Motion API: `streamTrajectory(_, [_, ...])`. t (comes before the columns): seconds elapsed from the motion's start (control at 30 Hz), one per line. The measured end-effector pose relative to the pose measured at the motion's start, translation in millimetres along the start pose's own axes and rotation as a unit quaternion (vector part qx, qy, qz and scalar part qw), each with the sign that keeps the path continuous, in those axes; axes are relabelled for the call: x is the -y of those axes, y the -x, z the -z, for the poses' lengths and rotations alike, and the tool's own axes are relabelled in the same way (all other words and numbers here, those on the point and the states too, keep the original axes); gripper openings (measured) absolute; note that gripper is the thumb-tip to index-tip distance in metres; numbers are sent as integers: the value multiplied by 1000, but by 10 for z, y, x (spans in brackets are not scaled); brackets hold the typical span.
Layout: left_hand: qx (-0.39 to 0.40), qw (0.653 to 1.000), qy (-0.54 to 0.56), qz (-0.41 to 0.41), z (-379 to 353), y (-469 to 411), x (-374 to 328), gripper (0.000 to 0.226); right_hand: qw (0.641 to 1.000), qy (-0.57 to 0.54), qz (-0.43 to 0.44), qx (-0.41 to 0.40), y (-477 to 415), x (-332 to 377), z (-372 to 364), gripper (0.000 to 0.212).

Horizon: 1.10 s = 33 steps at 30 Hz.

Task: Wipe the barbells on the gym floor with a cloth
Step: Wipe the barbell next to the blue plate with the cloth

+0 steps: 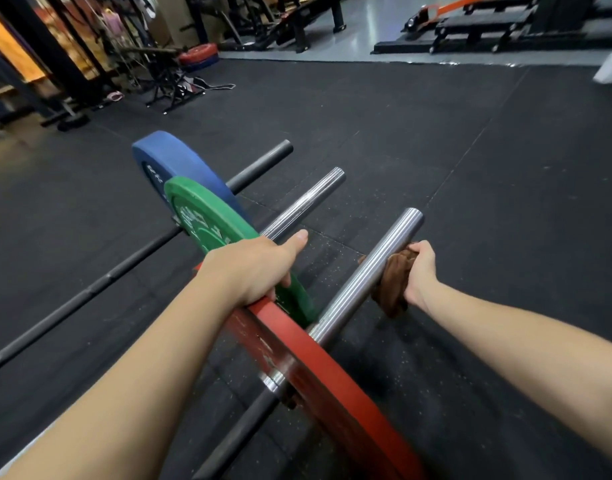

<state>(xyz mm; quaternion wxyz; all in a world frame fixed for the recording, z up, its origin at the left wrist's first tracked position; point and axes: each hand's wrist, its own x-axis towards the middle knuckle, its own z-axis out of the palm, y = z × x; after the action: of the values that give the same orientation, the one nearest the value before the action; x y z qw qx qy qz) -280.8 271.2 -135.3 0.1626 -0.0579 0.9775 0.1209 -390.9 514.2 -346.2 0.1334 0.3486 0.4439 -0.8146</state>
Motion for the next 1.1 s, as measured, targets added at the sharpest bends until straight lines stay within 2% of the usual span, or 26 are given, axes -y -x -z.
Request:
streamTrajectory(0.1, [-4, 1000, 3, 2, 0, -5, 2, 85, 1000, 13, 5, -15, 84, -93, -14, 44])
streamTrajectory(0.23, [-12, 1000, 9, 1, 13, 12, -3, 85, 998, 52, 25, -23, 536, -224, -100, 26])
streamTrajectory(0.37, [-26, 1000, 11, 3, 20, 47, -19, 85, 993, 112, -19, 37, 816, -604, -41, 23])
streamTrajectory(0.5, [-37, 999, 17, 10, 24, 70, -30, 87, 968, 133, -150, 153, 1104, -1051, 17, 18])
streamTrajectory(0.6, [-34, 999, 16, 13, 32, 80, -31, 86, 964, 145, -147, 170, 1062, -1070, 19, 31])
streamTrajectory(0.67, [-31, 999, 18, 13, 42, 83, -41, 85, 971, 161, -93, 149, 969, -930, 28, 24])
streamTrajectory(0.77, [-24, 999, 16, 15, 42, 85, -44, 84, 978, 197, 46, 52, 810, -568, 71, 44])
streamTrajectory(0.83, [-27, 999, 16, 12, 41, 79, -46, 83, 968, 208, 137, -24, 686, -230, 71, 38])
streamTrajectory(0.9, [-30, 999, 24, 11, 32, 72, -27, 82, 948, 207, 218, -104, 585, 134, 33, 37])
streamTrajectory(0.97, [-30, 999, 29, 11, 28, 65, -17, 81, 921, 224, 282, -149, 445, 454, -12, 37])
streamTrajectory(1.1, [-30, 999, 29, 13, 33, 68, -26, 79, 869, 326, 342, -149, 257, 670, -177, 25])
